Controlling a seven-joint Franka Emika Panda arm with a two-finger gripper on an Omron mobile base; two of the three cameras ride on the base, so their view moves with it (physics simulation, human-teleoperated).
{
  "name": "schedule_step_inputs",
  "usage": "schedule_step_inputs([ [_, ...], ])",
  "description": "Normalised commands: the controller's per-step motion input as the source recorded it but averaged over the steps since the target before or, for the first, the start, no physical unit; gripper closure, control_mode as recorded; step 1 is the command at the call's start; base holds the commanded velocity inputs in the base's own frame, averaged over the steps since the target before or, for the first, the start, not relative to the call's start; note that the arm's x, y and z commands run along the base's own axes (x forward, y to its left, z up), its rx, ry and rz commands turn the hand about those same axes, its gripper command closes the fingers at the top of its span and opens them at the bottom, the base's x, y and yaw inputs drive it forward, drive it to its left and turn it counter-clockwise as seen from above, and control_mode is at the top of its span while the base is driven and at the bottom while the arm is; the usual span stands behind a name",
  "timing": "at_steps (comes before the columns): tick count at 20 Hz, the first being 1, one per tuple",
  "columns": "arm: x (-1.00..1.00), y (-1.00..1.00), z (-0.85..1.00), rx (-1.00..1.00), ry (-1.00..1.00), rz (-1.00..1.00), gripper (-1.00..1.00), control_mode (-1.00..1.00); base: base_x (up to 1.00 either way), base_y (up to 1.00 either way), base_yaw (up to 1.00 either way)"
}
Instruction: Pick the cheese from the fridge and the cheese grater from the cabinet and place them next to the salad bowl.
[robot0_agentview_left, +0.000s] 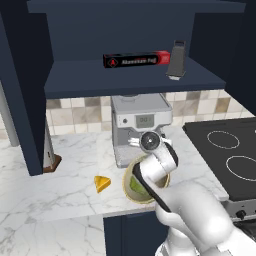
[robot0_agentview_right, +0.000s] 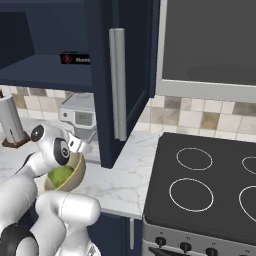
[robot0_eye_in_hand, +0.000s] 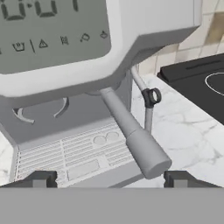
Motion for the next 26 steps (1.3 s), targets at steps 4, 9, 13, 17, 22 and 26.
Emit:
schedule_step_inputs([
  [4, -0.33, -0.2, 0.61, 0.18, 0.35, 0.0, -1.0, -1.0, 0.0, 0.0, 0.0],
  [9, -0.33, 0.0, 0.64, 0.05, 0.32, 0.0, -1.0, -1.0, 0.0, 0.0, 0.0],
  [13, -0.3, 0.01, 0.04, 0.0, 0.11, -0.01, -1.0, -1.0, 0.0, 0.0, 0.0],
  [17, -0.33, 0.0, -0.09, -0.01, 0.0, 0.04, -1.0, -1.0, 0.0, 0.0, 0.0],
  [22, -0.33, 0.0, -0.3, -0.01, 0.0, 0.19, -1.0, -1.0, 0.0, 0.0, 0.0],
  [26, -0.11, -0.01, -0.38, -0.02, 0.0, 0.24, -1.0, -1.0, 0.0, 0.0, 0.0],
])
